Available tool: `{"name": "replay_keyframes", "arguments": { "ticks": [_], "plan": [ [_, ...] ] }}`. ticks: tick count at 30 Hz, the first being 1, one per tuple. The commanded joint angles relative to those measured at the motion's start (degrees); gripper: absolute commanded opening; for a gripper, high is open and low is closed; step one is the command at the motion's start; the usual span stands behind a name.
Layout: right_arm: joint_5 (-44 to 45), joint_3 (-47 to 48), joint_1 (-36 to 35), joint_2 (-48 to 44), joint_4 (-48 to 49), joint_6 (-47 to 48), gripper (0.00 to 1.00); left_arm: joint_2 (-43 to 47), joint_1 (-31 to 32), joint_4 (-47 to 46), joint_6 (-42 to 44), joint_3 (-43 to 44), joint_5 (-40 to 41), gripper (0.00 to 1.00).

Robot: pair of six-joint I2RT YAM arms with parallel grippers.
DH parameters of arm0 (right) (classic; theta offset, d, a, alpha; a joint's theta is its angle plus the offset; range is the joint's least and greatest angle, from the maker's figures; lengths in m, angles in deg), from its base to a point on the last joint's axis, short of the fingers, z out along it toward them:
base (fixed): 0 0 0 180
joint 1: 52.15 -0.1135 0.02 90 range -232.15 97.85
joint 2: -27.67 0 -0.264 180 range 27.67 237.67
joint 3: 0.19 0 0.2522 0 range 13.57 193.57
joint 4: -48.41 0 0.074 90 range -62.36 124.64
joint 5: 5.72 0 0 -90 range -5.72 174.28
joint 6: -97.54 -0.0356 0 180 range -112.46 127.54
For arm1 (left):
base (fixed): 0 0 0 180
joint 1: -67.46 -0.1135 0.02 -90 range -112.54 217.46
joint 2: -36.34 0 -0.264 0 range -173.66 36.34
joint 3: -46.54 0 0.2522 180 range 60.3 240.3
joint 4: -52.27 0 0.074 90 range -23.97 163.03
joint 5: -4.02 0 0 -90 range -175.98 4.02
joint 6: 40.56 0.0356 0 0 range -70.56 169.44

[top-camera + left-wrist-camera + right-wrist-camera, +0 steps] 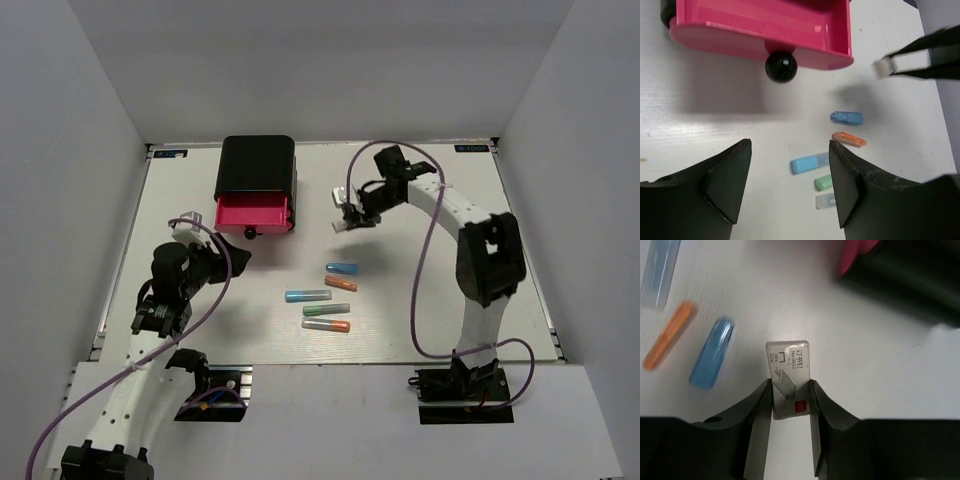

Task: Sort the stationery into containers
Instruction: Grab a piece of stationery with the right arm, then place the stationery into the container

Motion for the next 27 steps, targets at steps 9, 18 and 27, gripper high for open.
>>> {"name": "replay_keyframes", "arguments": {
  "ticks": [9,18,27],
  "plan": [
    [3.1,12.7,-17.4,-5.3,37.3,-58.3,0.04,5.0,0.0,3.8,-5.7,-5.0,-0.4,0.71],
    [12.4,16.2,-22.1,1.9,41.3,-60.9,0.1,6.1,0.0,4.9,-7.8,-4.5,0.2,0.71],
    [14.6,15.7,-23.0,0.4,40.2,-60.0,0.5,5.5,0.0,4.3,-8.3,-3.9,-1.5,0.71]
  ]
}}
